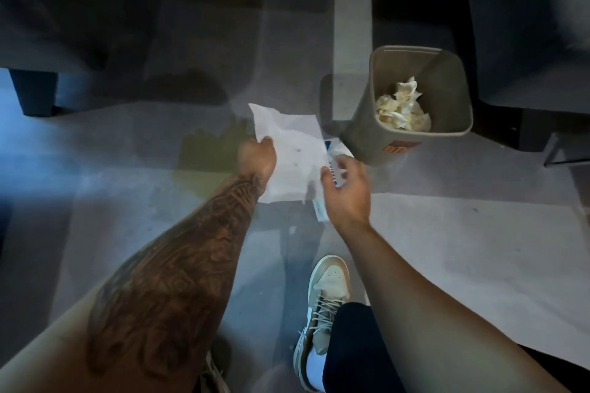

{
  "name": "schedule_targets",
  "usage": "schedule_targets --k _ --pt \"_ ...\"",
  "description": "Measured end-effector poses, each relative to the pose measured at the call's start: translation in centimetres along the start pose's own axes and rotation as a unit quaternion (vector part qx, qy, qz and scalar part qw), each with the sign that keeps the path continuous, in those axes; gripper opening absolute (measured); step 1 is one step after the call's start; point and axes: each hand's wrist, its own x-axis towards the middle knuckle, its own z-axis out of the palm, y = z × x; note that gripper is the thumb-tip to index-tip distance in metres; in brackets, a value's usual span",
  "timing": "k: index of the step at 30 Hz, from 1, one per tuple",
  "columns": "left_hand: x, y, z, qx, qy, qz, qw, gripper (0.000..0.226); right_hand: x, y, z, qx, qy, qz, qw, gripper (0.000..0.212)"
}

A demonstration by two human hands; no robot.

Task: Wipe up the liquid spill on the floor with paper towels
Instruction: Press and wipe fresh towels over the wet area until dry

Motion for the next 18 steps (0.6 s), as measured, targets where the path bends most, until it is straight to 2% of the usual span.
schedule_targets --k 3,5,7,9,13,16,18 --pt "1.4 -1.5 -1.0 -0.011 0.009 -0.027 1.000 0.048 2.2 2.4 0.1 -0.051 0.056 0.122 0.990 0.065" --pt "1.6 -2.4 -1.4 -0.011 0.002 -0.035 0.999 0.048 3.7 3.6 0.5 -0.039 0.028 0.210 0.977 0.080" --pt "1.5 -3.1 -1.7 -0.025 -0.019 -0.038 0.999 0.045 5.2 4.6 1.5 -0.039 -0.022 0.261 0.964 0.085" --pt "1.5 -3.9 -2.1 -0.023 -0.043 -0.053 0.997 0.051 6.3 5.1 2.3 -0.043 -0.043 0.277 0.959 0.073" --pt "2.0 -5.5 -2.8 -0.041 -0.086 -0.102 0.990 0.063 6.5 2.4 1.6 0.019 -0.021 0.262 0.965 0.021" --pt "1.8 -6.0 -3.3 -0.049 -0.094 -0.116 0.988 0.055 5.5 0.9 0.9 0.054 0.041 0.216 0.974 0.019" --pt "1.7 -6.2 -3.5 -0.067 -0.100 -0.123 0.985 0.066 4.5 -0.1 0.4 0.071 0.063 0.190 0.977 0.017"
